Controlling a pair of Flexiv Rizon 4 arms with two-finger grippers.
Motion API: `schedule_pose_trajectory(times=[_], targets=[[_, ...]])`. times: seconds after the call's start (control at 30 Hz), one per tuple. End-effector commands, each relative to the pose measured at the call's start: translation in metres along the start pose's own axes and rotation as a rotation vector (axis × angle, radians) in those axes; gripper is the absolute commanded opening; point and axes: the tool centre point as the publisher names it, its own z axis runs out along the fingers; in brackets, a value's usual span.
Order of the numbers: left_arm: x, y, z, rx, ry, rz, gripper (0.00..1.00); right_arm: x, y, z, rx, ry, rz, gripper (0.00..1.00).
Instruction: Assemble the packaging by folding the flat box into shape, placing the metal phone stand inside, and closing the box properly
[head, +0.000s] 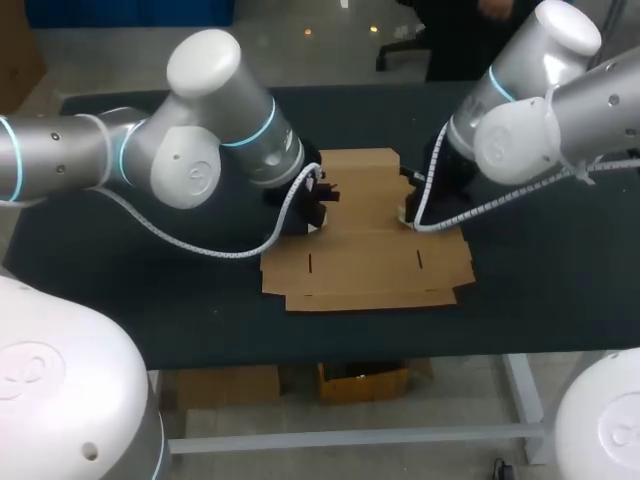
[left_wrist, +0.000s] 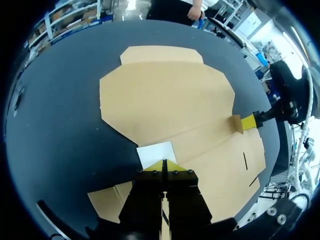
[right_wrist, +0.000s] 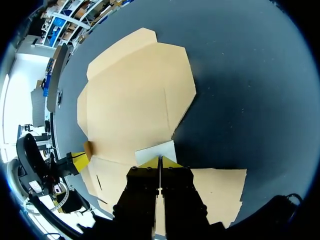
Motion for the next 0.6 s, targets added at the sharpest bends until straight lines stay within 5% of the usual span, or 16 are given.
schedule_pose_trajectory(times=[0.03,0.6], targets=[[0.003,-0.003,0.005,-0.007,-0.007,0.002,0.0,0.003,-0.002,0.003,-0.006,-0.012,0.0,0.0],[0.006,-0.004,0.016,-0.038,-0.017,0.01,0.0,-0.003,0.0,0.011,-0.007,-0.028,-0.056,0.0]])
